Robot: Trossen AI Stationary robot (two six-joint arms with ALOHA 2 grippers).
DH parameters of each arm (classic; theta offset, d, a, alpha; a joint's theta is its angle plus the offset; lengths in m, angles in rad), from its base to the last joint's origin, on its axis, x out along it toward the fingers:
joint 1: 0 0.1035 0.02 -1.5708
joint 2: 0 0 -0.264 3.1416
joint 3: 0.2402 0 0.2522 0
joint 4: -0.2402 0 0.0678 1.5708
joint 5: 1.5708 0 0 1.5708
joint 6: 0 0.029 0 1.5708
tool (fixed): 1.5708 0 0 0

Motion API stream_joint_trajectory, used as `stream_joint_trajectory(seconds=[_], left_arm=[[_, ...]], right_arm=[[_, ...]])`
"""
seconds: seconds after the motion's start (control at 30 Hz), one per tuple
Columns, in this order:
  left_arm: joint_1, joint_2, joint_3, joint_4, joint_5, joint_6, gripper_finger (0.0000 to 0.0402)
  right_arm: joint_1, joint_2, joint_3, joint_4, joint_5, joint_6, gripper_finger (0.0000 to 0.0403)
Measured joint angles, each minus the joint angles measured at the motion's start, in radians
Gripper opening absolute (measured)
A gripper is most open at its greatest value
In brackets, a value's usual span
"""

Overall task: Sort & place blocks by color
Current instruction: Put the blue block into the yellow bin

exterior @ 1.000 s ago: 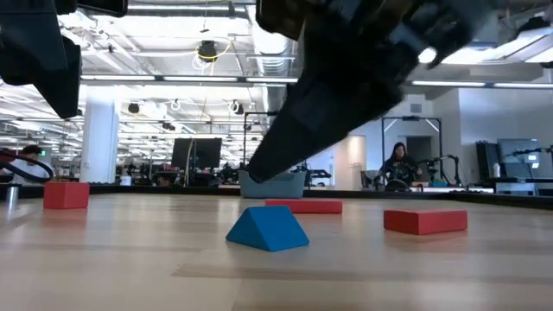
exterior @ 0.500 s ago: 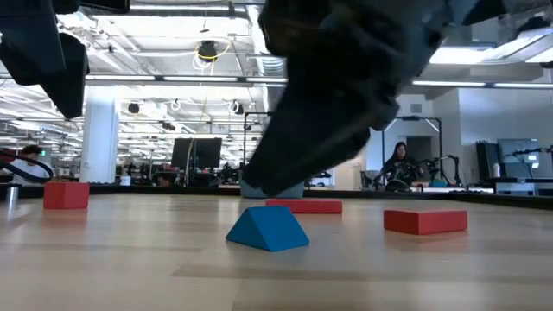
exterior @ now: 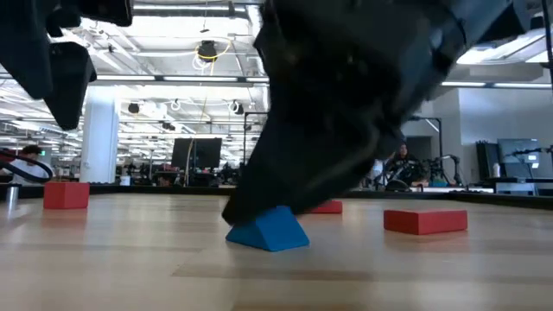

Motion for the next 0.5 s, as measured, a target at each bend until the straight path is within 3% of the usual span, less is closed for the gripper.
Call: stream_joint_trajectory(seconds=[0.23,0.5], left_arm=[[0.048,0.0,-0.001,-0.051,0.056,0.164,0.0265],[0.108,0.0,-0.001,-0.061,0.052,0.253,0.0265]], right_arm=[[-0.006,0.012,0.017,-0.052,0.069,0.114,0.0359],[-0.02,0.009,0.019,-0.17,0.072,0.146,0.0262]])
